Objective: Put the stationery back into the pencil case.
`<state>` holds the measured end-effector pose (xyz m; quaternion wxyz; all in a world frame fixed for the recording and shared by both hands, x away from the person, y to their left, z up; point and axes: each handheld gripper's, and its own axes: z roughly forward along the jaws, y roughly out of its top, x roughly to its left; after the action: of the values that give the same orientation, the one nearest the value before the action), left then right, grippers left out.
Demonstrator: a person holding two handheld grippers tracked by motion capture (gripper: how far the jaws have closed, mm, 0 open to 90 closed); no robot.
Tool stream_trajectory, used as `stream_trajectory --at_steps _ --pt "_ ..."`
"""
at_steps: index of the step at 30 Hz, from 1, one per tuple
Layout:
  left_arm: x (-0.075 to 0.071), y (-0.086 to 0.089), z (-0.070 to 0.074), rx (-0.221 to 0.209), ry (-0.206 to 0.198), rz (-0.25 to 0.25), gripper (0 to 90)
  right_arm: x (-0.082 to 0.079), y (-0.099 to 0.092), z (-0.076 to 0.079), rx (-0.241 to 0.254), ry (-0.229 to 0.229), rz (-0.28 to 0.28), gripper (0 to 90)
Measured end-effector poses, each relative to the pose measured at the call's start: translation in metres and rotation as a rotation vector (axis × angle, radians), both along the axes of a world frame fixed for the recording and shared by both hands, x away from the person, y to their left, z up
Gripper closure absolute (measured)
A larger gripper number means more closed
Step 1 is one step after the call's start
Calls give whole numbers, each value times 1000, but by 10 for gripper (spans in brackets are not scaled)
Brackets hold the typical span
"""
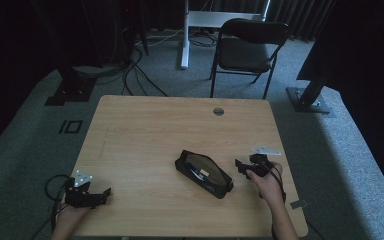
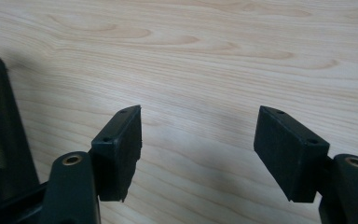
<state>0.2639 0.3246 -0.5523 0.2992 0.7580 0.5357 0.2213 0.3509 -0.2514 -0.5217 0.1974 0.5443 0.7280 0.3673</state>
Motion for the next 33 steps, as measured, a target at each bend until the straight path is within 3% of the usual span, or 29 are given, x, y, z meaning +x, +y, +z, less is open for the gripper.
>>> stream_trajectory --at_steps 17,33 --pt "0 0 0 2 1 -1 2 -25 -24 -10 -29 -19 -134 298" --pt "0 0 0 2 -1 -1 2 -44 -36 -19 -20 0 -196 238"
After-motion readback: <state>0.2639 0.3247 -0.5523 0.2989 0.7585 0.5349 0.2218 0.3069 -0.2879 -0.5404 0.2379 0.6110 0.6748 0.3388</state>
